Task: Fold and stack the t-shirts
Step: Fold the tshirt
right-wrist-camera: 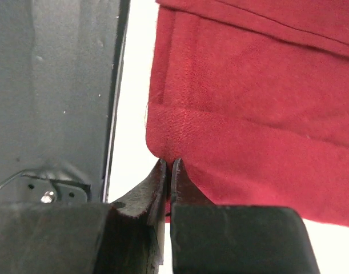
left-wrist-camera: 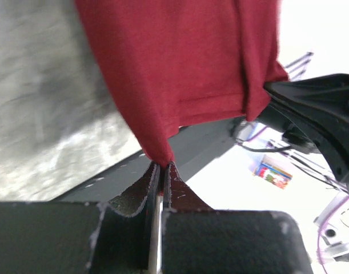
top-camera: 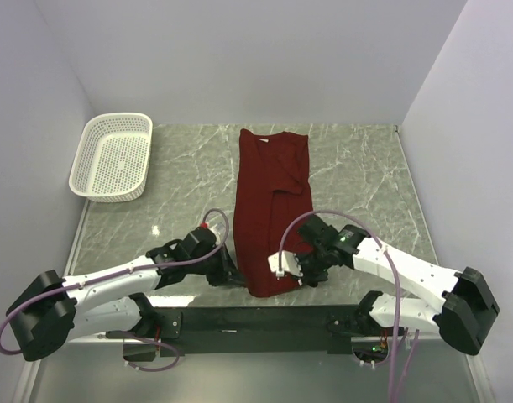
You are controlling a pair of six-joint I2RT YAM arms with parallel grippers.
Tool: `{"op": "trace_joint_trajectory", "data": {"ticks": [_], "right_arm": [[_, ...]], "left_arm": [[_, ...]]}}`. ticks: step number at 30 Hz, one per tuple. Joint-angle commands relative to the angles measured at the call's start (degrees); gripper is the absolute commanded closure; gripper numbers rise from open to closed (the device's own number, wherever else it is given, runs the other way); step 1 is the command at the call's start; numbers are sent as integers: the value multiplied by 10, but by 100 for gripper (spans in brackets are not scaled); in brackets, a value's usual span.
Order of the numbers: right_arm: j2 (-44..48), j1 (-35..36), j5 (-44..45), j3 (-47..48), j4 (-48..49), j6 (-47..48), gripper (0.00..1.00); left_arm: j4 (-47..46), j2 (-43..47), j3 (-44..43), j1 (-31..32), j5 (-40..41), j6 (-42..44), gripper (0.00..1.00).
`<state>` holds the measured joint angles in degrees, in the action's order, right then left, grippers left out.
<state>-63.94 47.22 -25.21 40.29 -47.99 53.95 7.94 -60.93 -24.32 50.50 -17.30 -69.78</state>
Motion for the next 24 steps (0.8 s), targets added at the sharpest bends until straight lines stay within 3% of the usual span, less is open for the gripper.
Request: {"op": "trace_joint_trajectory", "data": {"ticks": [1, 7, 15, 24], "right_arm": [[8, -60, -55, 44, -52, 33, 100], [-23, -144, -65, 111, -73, 60, 100], [-136, -254, -69, 224, -61, 55, 100], [-287, -302, -70, 387, -41, 3, 100]], "left_arm": [[-25, 7, -48, 3, -8, 1, 99], [-8, -25, -120, -22, 7, 29, 99], [-20, -110, -228, -152, -18, 83, 99], [-24, -239, -327, -244, -48, 118, 100]]}}
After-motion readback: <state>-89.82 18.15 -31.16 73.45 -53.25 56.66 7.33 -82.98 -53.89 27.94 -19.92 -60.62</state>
